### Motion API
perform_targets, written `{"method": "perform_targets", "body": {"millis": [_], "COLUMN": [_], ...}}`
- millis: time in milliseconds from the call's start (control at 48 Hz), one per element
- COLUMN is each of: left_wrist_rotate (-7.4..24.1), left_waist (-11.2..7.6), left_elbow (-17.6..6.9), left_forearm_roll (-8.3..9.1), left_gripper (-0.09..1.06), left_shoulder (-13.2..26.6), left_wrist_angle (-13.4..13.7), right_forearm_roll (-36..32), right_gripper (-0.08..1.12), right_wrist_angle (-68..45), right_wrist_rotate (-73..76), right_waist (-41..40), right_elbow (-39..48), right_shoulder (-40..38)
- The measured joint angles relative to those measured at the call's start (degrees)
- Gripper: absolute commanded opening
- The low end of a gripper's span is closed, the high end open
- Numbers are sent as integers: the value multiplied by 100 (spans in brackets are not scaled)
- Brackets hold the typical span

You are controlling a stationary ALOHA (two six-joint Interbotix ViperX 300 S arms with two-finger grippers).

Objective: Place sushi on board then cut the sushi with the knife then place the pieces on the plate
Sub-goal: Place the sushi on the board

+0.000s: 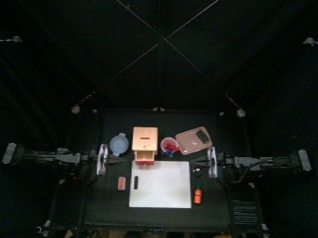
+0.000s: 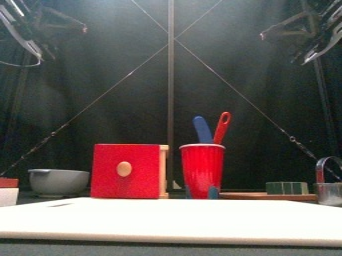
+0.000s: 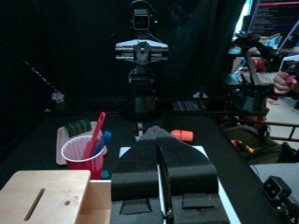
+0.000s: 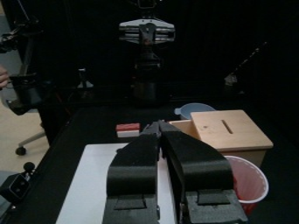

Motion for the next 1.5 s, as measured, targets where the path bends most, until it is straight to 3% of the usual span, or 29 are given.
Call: {"method": "perform_targets", "body": {"millis": [208, 354, 708, 833, 1083, 1146, 1500], "left_wrist_rotate": [18, 26, 9, 9, 9, 0, 0], "left_waist": [220, 255, 299, 290, 290, 299, 290], "left_elbow": [9, 9, 88, 141, 202, 202, 255], "left_forearm_roll": [44, 62, 62, 53, 62, 62, 70], "left_gripper": [13, 13, 13, 13, 13, 13, 13], "left_shoulder": [141, 149, 149, 149, 149, 149, 281], "left_wrist_angle": [-88, -202, -316, -378, -501, -510, -510], "right_forearm_roll": [9, 53, 272, 457, 791, 861, 782], "right_gripper": [2, 2, 4, 20, 96, 108, 101], "right_wrist_angle": [149, 580, 3094, 3621, 4166, 4228, 4008], "right_wrist_rotate": [62, 62, 158, 158, 176, 202, 220], "right_waist": [-466, -1213, -4342, -5071, -5142, -5133, -5177], "right_elbow": [0, -97, -483, -492, -606, -642, -932], "right_shoulder": [123, 193, 650, 817, 967, 1081, 2074]}}
